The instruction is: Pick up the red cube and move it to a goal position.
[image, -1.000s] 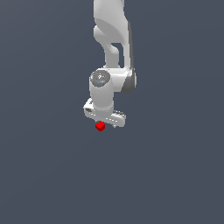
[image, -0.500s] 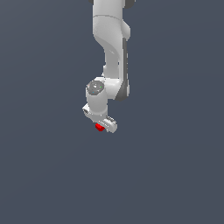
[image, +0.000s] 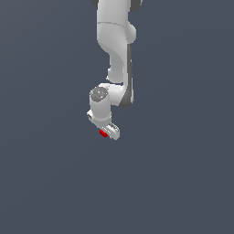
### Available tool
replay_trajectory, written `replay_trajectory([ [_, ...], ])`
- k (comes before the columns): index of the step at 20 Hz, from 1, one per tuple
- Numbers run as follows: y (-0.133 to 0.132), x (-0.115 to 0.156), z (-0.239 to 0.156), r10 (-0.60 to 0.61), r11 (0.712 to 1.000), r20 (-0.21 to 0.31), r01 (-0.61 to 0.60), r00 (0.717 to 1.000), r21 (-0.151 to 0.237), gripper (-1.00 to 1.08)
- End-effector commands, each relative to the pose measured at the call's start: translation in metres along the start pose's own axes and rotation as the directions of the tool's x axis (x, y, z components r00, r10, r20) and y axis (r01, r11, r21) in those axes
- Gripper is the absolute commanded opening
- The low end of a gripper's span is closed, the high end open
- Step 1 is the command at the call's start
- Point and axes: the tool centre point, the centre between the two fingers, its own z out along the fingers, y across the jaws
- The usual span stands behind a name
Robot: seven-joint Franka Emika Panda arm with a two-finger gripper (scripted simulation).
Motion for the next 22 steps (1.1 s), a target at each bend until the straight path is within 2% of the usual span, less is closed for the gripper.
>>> replay_trajectory([
  [1,0.0,0.0,0.0,0.0,1.0,0.0,0.0,1.0,0.001,-1.0],
  [14,-0.002,-0.001,-0.003,0.0,1.0,0.0,0.0,1.0,0.001,-1.0],
  [22,-0.018,-0.014,-0.032,0.0,1.0,0.0,0.0,1.0,0.001,-1.0],
])
